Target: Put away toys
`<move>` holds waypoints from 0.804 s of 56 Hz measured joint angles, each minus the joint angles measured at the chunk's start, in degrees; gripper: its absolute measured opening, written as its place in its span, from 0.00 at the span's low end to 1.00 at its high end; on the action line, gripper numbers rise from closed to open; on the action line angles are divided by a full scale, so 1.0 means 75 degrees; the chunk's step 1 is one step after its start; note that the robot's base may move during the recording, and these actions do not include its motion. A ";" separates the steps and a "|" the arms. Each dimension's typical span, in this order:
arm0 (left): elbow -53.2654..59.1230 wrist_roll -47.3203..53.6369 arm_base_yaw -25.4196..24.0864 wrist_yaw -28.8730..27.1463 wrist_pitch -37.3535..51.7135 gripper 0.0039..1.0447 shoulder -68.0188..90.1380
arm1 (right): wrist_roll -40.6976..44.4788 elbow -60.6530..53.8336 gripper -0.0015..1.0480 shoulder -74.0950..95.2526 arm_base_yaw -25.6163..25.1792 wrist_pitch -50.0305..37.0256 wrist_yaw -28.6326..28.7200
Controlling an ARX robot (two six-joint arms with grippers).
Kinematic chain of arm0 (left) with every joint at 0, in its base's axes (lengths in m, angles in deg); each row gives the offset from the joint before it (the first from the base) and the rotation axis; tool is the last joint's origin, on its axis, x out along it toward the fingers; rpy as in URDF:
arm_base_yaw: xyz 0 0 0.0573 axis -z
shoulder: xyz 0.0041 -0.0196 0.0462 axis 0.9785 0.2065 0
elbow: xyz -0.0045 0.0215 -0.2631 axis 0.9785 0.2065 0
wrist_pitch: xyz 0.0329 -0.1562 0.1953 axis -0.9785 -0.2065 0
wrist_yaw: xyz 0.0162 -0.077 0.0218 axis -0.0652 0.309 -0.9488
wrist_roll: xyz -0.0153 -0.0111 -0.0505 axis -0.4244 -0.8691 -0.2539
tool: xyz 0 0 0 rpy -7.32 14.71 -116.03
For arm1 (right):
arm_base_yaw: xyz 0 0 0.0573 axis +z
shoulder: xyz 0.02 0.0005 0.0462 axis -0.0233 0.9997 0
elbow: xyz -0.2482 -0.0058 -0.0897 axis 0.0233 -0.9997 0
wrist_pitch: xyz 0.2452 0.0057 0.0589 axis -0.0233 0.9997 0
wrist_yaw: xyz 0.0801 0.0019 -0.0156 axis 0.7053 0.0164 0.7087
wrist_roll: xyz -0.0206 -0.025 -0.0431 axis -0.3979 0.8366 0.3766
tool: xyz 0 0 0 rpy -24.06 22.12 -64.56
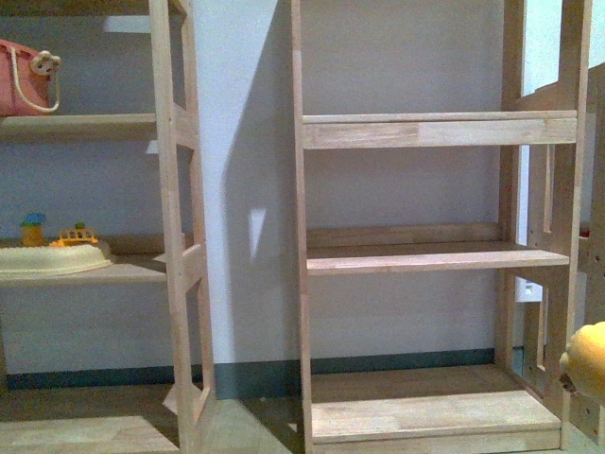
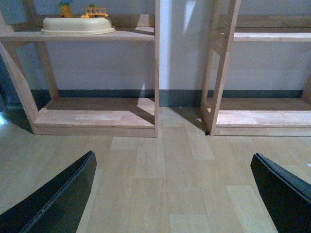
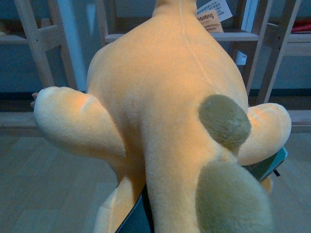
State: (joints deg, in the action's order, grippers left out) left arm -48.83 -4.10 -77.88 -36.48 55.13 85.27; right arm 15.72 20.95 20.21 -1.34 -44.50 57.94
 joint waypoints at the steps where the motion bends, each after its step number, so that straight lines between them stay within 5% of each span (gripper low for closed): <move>1: 0.0000 0.0000 0.0000 0.0000 0.0000 0.94 0.0000 | 0.0000 0.0000 0.07 0.0000 -0.0003 0.0000 0.0000; 45: 0.0000 0.0000 0.0000 -0.0003 0.0000 0.94 -0.0003 | -0.0003 0.0000 0.07 0.0000 0.0000 0.0000 -0.0003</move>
State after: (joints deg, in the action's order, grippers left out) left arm -48.83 -4.10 -77.88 -36.50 55.13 85.25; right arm 15.70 20.95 20.21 -1.34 -44.50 57.92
